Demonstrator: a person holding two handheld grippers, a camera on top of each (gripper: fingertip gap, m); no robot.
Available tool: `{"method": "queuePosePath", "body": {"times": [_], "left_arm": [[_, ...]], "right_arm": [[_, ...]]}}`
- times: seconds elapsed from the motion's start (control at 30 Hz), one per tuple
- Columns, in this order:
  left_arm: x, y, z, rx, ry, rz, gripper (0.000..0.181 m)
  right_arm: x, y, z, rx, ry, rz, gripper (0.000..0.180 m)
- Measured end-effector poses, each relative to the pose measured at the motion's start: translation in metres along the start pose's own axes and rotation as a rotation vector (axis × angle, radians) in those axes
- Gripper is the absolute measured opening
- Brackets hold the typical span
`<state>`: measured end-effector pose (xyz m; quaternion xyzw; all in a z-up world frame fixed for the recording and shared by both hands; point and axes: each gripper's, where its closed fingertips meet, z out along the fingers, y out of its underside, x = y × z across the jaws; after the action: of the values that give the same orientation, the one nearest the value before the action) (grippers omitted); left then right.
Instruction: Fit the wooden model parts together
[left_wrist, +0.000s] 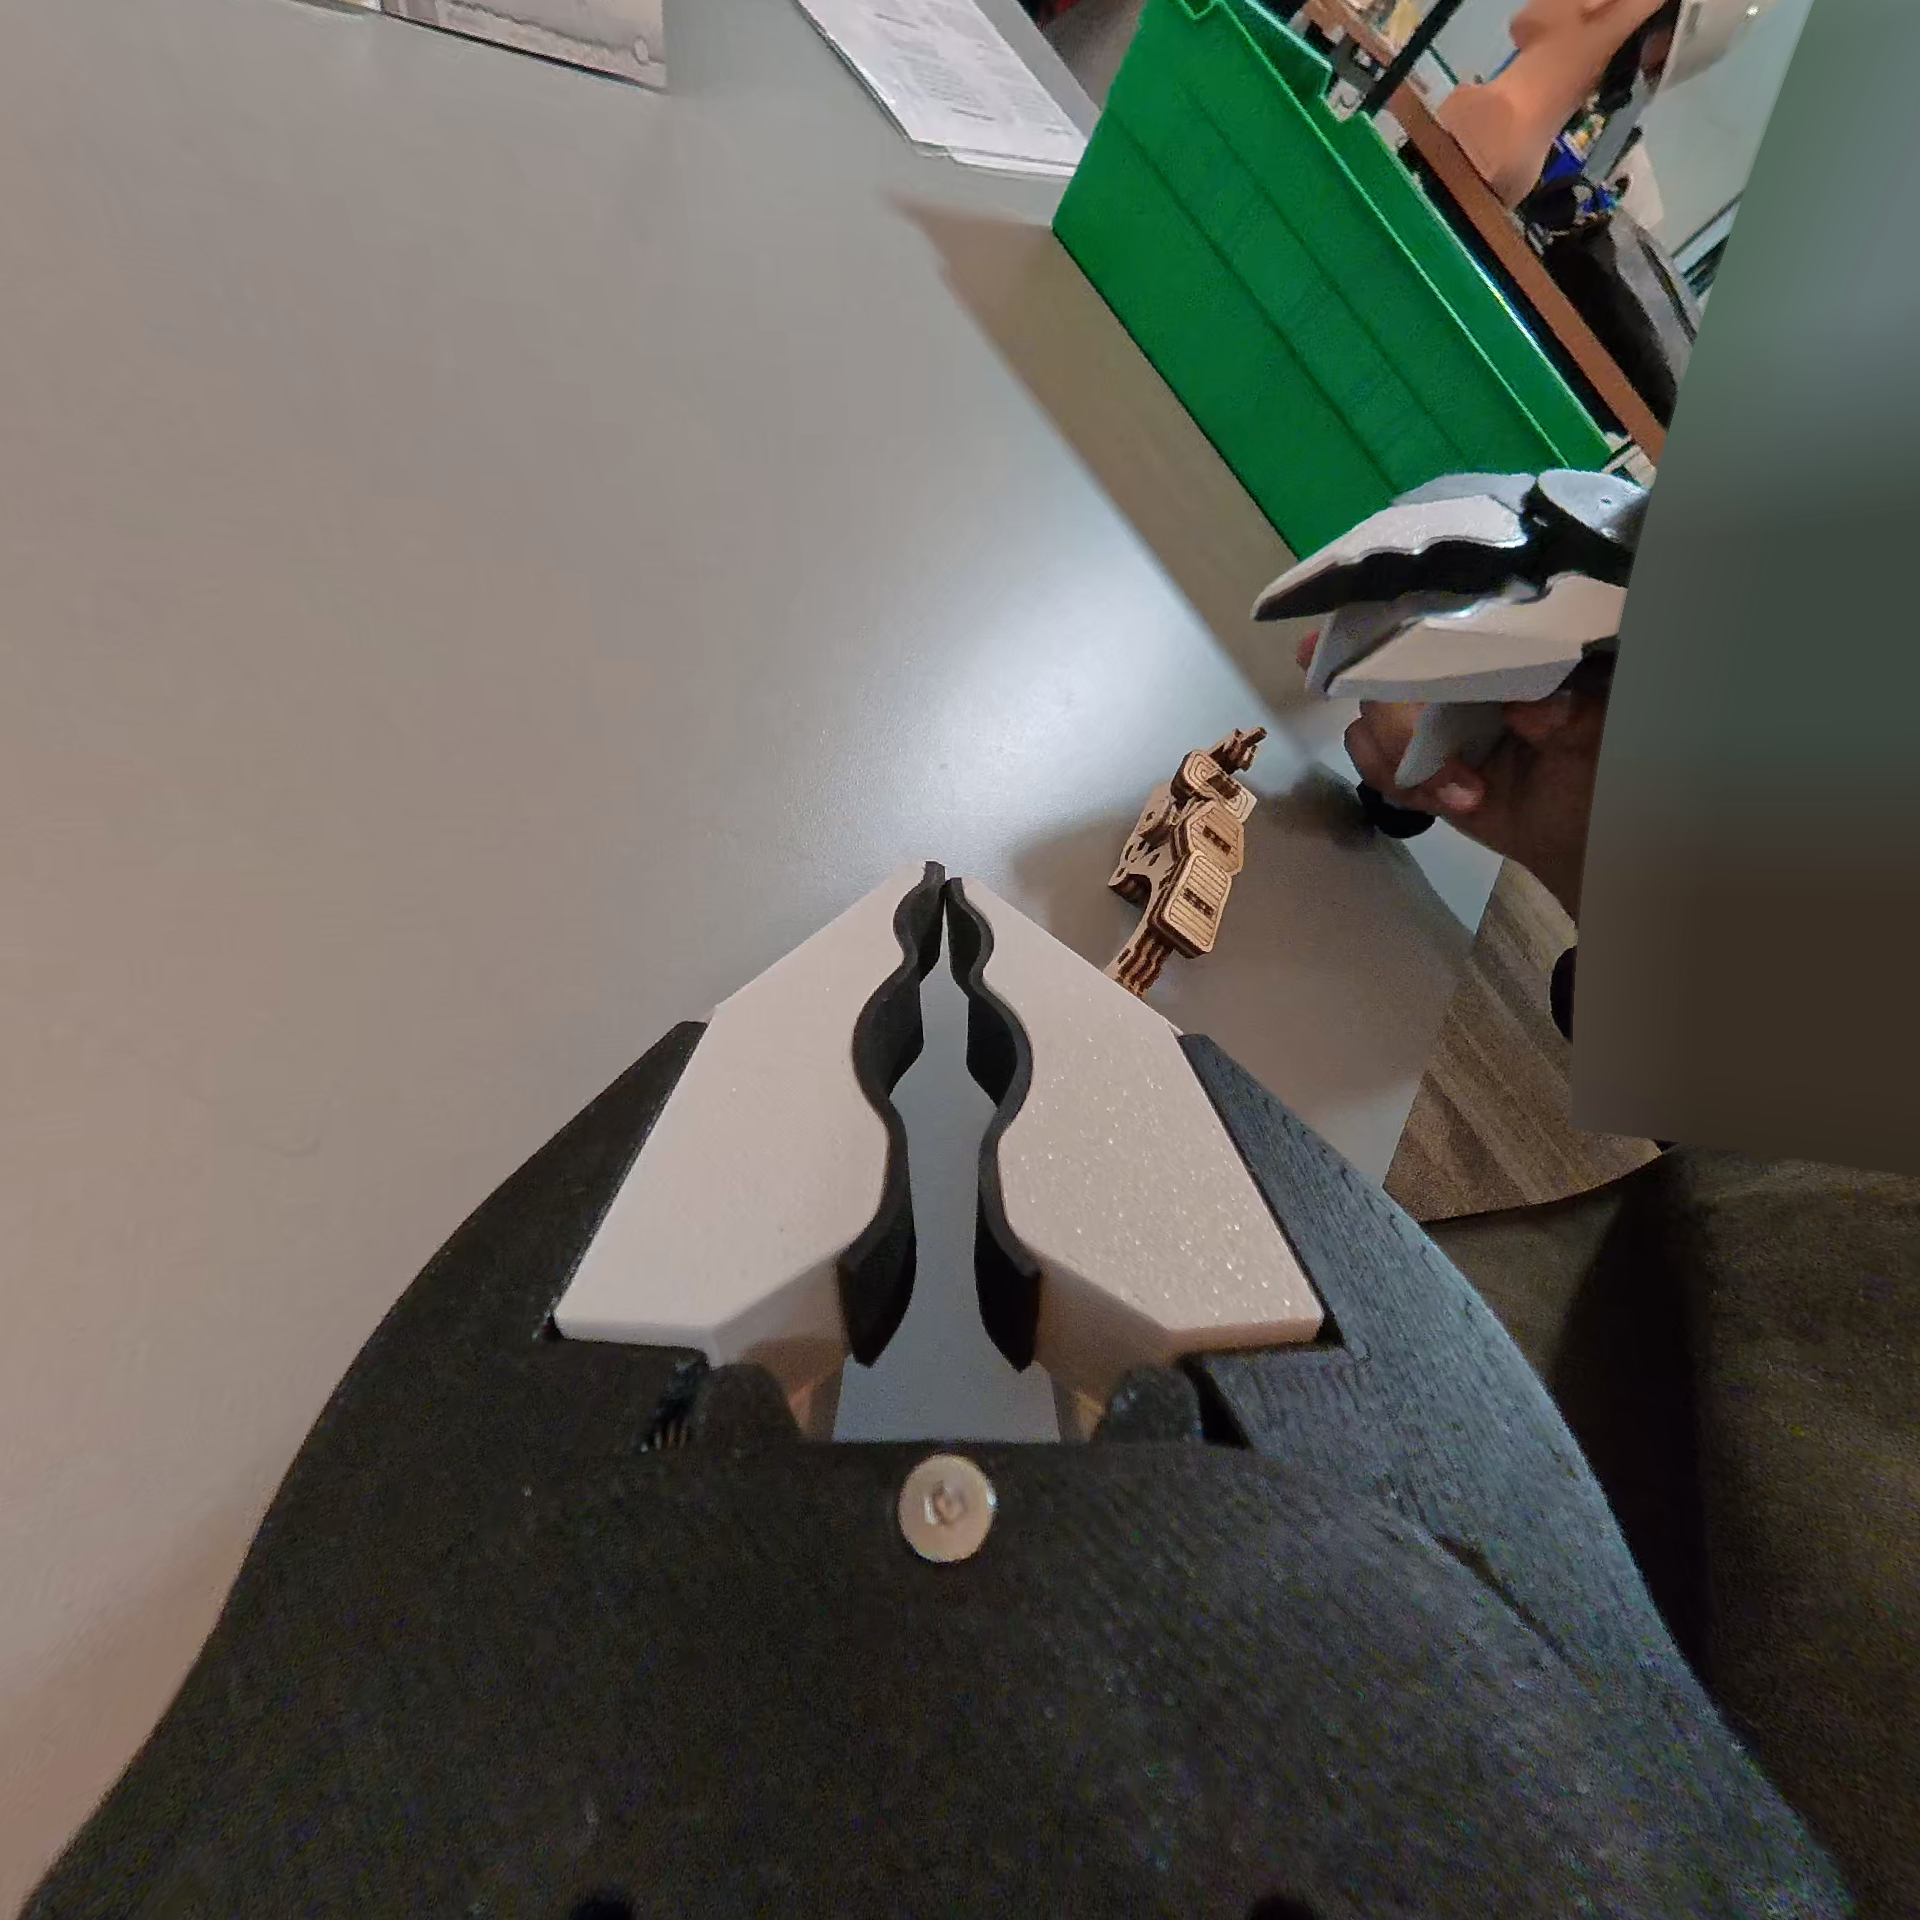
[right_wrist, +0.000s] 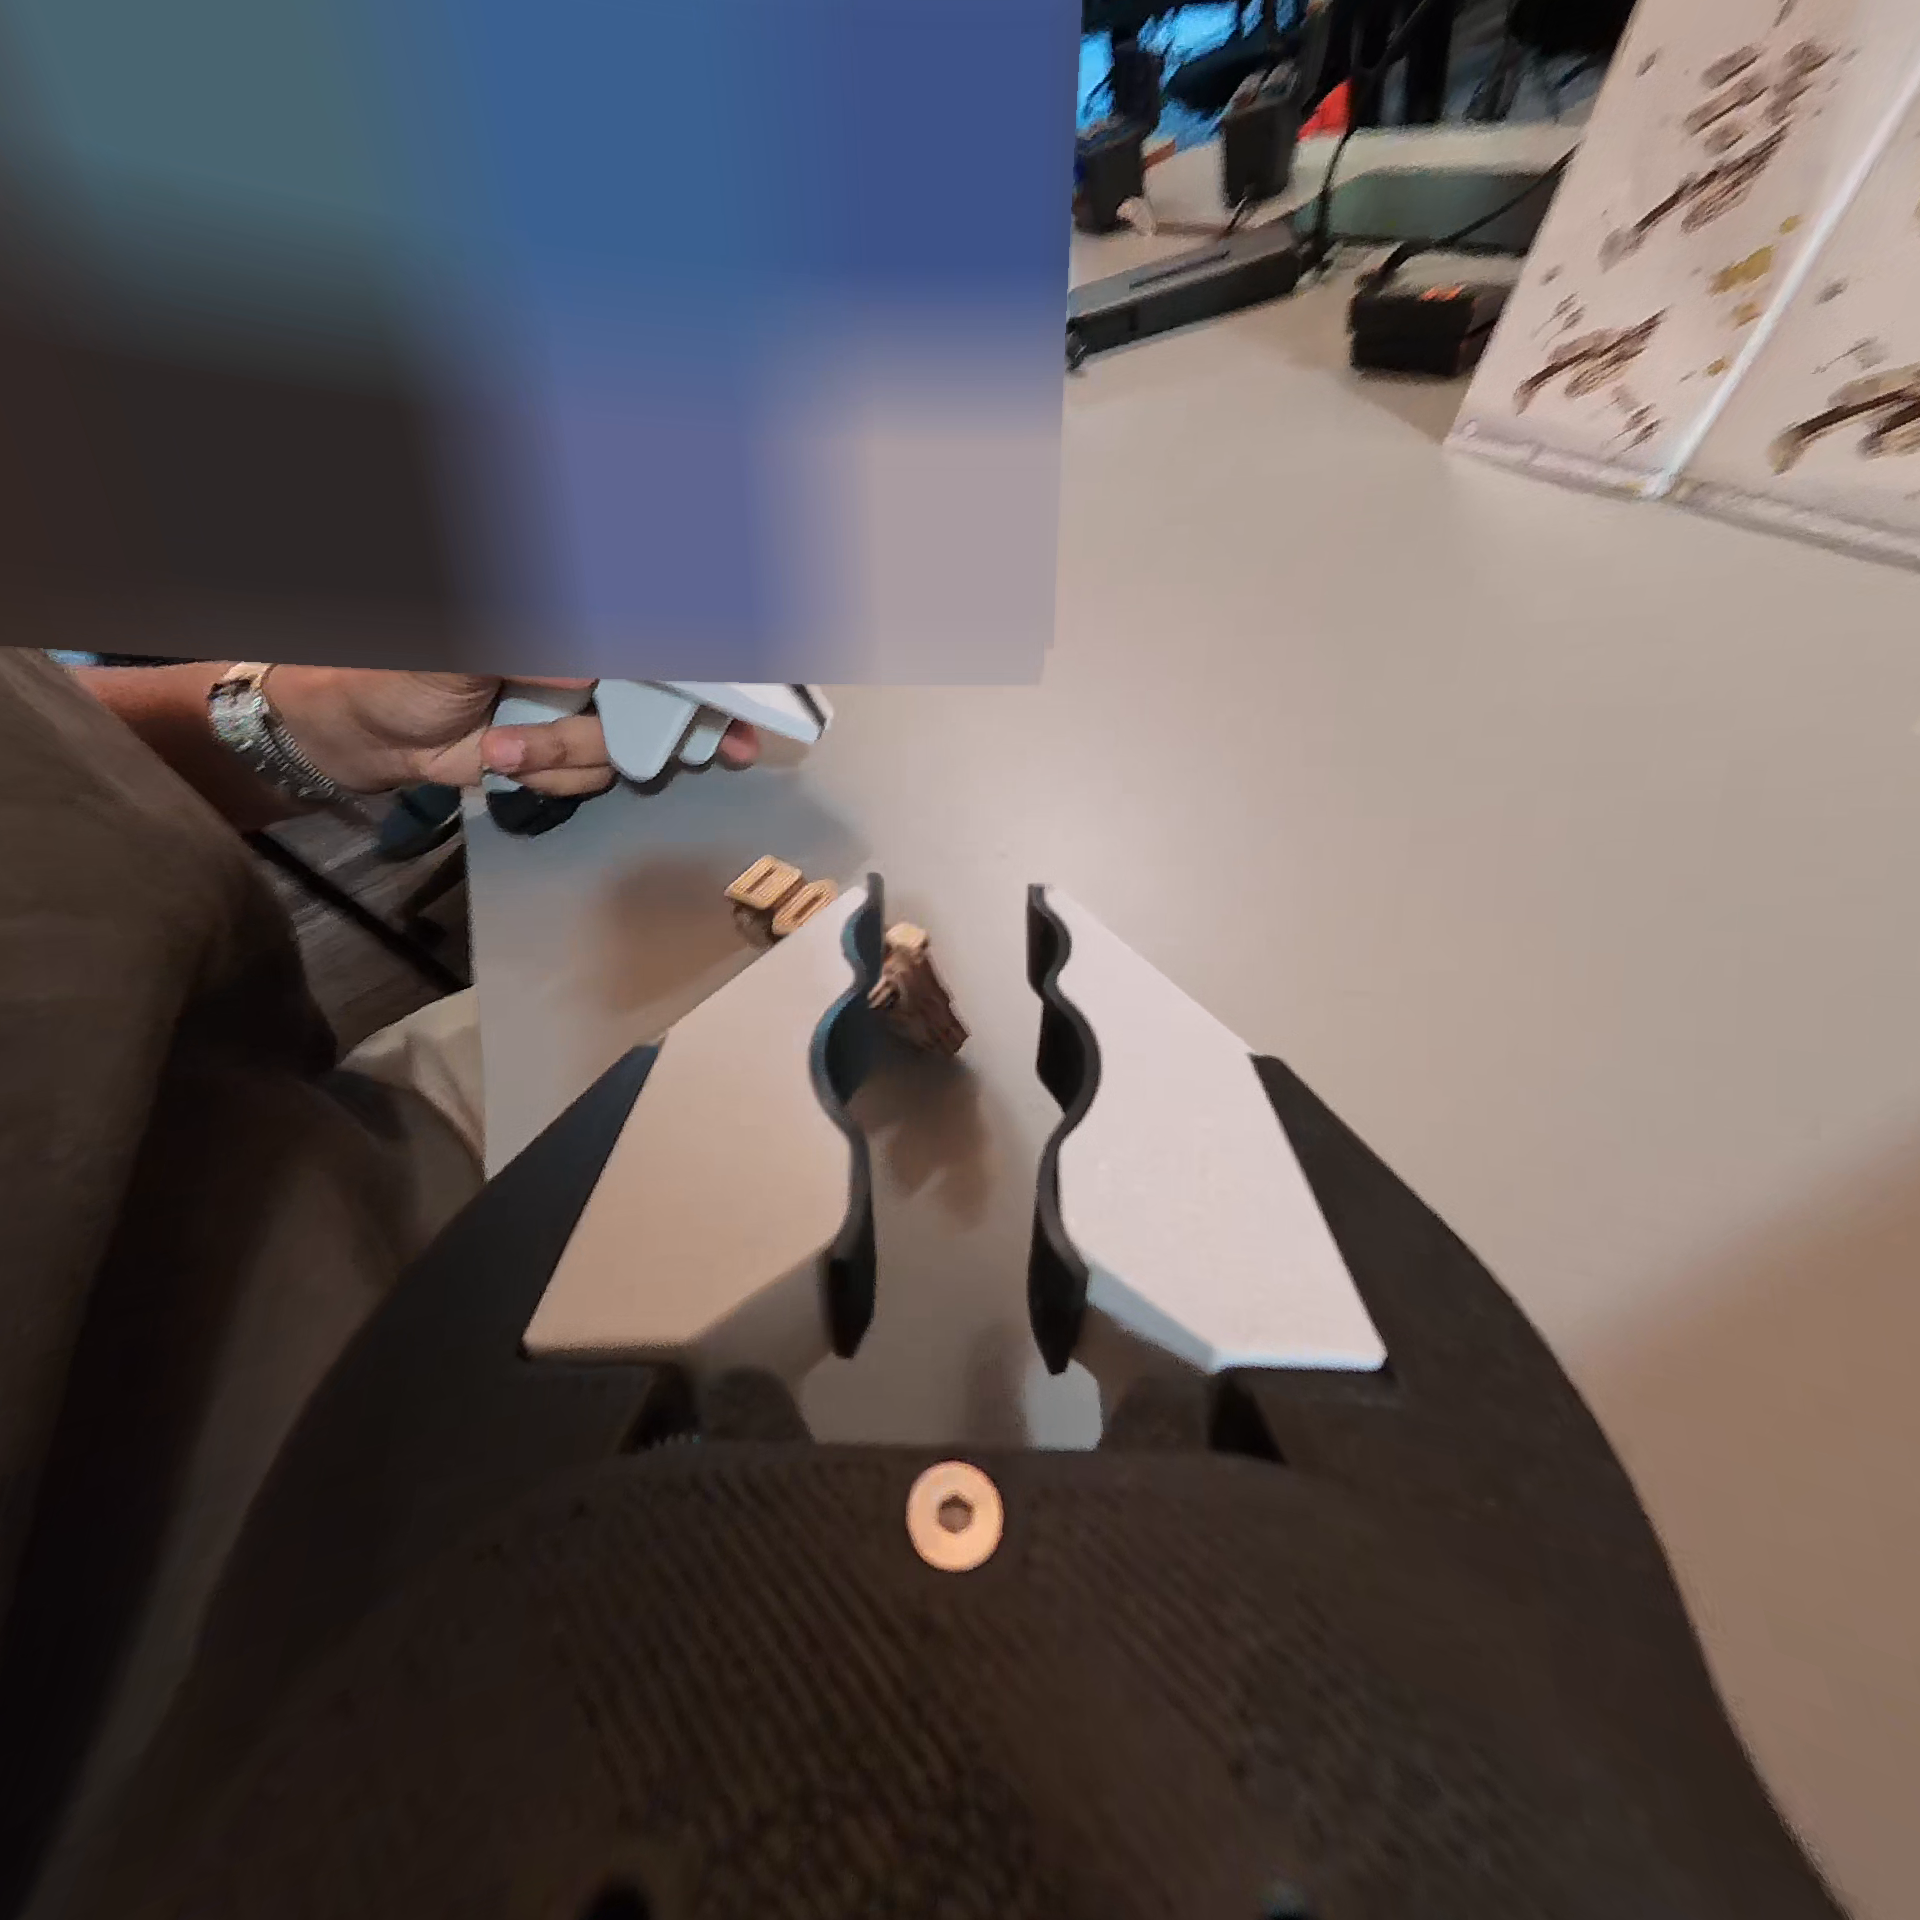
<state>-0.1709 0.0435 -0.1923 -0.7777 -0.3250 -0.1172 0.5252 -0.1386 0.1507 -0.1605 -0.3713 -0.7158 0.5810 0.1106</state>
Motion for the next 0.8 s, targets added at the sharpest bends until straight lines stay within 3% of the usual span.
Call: {"method": "queuePosePath", "body": {"times": [0.2,0.43,0.8], "left_arm": [[0.008,0.003,0.001,-0.016,0.031,0.028,0.001],[0.024,0.012,0.004,-0.051,0.071,0.089,0.009],[0.033,0.017,0.006,-0.076,0.091,0.128,0.018]], "right_arm": [[-0.014,0.018,0.004,-0.113,-0.066,-0.023,0.033],[-0.015,0.034,0.009,-0.216,-0.032,-0.128,0.034],[-0.009,0.022,0.009,-0.155,-0.029,-0.131,0.017]]}}
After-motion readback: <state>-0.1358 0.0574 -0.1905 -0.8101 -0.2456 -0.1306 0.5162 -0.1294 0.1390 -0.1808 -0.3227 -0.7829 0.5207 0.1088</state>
